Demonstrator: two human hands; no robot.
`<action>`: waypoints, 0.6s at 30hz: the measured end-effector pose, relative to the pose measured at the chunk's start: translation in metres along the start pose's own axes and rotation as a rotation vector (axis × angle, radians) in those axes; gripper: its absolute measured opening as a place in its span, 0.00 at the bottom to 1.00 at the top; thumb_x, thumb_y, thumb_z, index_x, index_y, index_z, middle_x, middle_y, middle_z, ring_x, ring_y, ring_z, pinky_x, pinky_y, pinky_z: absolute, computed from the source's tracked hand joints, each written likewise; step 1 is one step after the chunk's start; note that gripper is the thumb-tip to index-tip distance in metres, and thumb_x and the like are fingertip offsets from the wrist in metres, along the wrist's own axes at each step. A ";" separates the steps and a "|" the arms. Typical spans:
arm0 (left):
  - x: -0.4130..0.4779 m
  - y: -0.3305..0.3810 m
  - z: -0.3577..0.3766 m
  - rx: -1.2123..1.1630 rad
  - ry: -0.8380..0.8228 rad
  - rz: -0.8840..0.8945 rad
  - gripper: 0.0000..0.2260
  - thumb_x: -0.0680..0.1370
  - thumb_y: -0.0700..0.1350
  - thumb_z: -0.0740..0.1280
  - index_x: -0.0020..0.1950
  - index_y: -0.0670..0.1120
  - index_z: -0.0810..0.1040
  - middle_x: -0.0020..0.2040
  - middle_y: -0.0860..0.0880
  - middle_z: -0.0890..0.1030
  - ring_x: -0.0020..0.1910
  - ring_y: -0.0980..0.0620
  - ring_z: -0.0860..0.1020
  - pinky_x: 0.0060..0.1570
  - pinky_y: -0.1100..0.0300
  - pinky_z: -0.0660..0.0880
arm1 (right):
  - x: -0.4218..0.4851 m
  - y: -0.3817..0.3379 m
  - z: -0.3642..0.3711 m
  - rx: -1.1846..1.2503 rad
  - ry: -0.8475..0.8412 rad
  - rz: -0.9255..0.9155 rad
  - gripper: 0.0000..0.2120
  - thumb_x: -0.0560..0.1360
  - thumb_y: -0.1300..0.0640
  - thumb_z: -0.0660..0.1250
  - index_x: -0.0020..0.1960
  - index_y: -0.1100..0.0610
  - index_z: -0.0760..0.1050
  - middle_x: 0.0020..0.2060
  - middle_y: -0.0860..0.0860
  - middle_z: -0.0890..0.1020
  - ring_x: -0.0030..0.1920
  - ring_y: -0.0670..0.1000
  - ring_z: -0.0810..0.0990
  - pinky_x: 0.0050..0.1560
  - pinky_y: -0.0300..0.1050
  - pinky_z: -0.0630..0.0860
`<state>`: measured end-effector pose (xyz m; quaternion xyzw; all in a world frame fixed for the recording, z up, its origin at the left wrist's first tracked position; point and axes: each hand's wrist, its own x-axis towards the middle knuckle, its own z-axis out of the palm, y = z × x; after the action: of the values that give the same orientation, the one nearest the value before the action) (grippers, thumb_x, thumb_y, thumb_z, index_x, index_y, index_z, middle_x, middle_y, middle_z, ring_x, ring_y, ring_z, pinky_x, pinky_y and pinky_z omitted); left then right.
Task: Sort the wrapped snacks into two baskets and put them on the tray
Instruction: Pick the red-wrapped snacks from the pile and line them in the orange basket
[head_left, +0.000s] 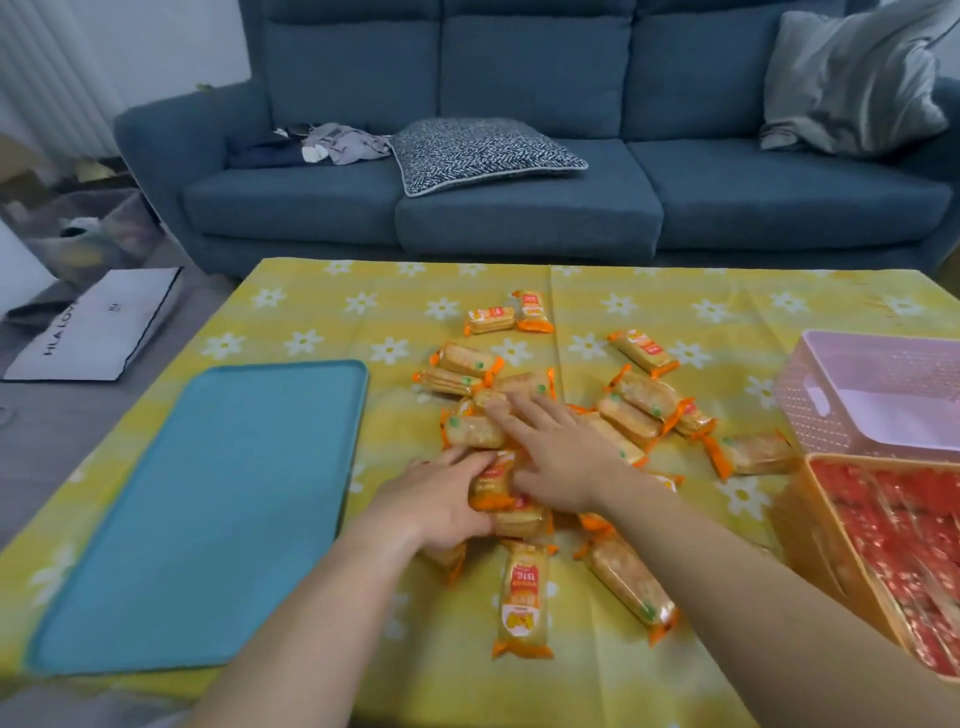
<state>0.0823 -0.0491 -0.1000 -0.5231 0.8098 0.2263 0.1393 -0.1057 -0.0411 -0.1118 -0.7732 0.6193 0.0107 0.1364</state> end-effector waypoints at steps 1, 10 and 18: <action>-0.001 -0.006 -0.004 0.009 0.010 -0.051 0.36 0.71 0.63 0.66 0.77 0.65 0.57 0.80 0.58 0.58 0.74 0.44 0.65 0.69 0.48 0.68 | 0.007 0.001 0.000 -0.071 -0.028 0.003 0.38 0.76 0.43 0.59 0.81 0.41 0.44 0.82 0.48 0.46 0.81 0.54 0.46 0.78 0.60 0.51; -0.005 -0.017 -0.014 0.030 -0.003 -0.206 0.33 0.73 0.54 0.68 0.76 0.60 0.62 0.76 0.55 0.63 0.72 0.43 0.65 0.65 0.49 0.69 | -0.007 0.032 -0.016 -0.313 -0.046 0.290 0.23 0.78 0.44 0.56 0.71 0.49 0.72 0.78 0.48 0.60 0.70 0.59 0.69 0.64 0.56 0.70; 0.006 0.003 -0.016 -0.235 0.001 -0.060 0.27 0.71 0.63 0.70 0.70 0.63 0.71 0.74 0.54 0.67 0.72 0.44 0.65 0.69 0.48 0.67 | -0.006 0.028 -0.023 -0.291 0.176 0.386 0.20 0.76 0.46 0.58 0.63 0.53 0.74 0.60 0.52 0.77 0.63 0.58 0.74 0.56 0.54 0.74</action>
<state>0.0774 -0.0607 -0.0880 -0.5599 0.7617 0.3152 0.0830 -0.1380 -0.0461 -0.0940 -0.6503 0.7566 0.0585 -0.0354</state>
